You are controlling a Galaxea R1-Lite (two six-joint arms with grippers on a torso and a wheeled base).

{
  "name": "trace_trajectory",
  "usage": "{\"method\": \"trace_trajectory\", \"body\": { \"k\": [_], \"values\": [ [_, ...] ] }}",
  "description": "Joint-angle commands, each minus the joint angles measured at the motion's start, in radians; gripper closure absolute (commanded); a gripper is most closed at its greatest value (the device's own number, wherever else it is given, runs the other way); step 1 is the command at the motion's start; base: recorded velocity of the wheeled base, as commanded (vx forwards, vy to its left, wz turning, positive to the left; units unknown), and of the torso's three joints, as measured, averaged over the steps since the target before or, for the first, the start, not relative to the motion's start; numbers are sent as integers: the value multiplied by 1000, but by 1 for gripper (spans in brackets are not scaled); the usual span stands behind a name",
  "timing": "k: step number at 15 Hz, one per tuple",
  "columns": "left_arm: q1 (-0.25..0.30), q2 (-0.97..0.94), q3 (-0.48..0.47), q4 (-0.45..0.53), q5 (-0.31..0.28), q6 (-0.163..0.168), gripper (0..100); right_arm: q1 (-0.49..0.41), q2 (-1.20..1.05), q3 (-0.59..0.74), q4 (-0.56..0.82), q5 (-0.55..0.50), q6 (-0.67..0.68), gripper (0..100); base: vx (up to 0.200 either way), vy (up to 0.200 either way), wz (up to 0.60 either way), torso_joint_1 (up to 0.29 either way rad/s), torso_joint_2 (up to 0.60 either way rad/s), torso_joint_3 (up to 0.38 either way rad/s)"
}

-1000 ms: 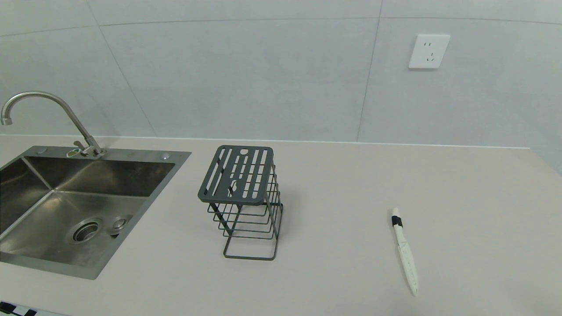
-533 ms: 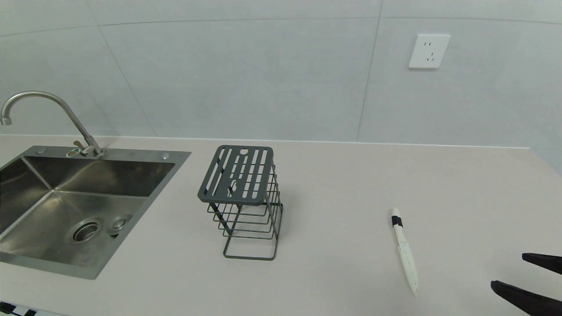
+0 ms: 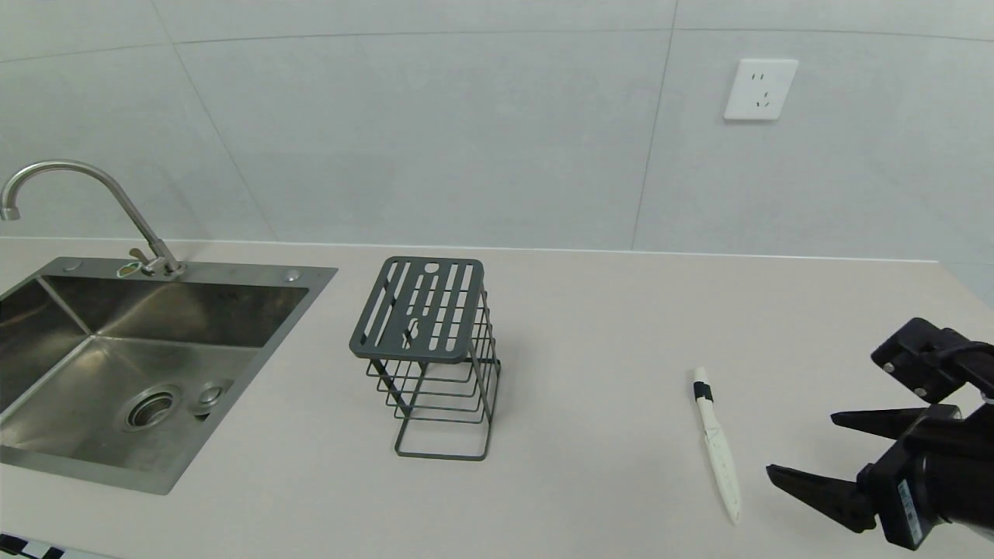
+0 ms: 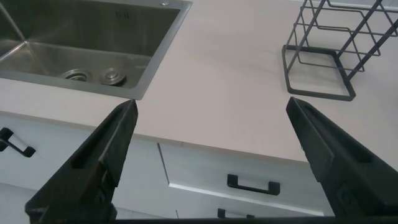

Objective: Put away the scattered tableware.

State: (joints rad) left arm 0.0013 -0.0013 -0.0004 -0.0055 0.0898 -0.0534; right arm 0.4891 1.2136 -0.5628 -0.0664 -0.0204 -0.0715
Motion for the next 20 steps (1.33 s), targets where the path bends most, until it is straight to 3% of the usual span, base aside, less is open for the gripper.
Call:
{"method": "trace_trajectory", "body": {
  "k": [1, 9, 16, 20],
  "values": [
    [0, 1, 0, -1, 1, 0, 0, 23, 98, -28, -1, -3, -1, 0, 0, 0, 0, 0, 0, 0],
    [0, 1, 0, -1, 1, 0, 0, -20, 270, -31, 2, -4, 65, 0, 0, 0, 0, 0, 0, 0],
    [0, 1, 0, -1, -1, 0, 0, -30, 368, -52, -7, -116, 148, 0, 0, 0, 0, 0, 0, 0],
    [0, 1, 0, -1, 1, 0, 0, -27, 429, -141, -4, -168, 150, 0, 0, 0, 0, 0, 0, 0]
  ]
}}
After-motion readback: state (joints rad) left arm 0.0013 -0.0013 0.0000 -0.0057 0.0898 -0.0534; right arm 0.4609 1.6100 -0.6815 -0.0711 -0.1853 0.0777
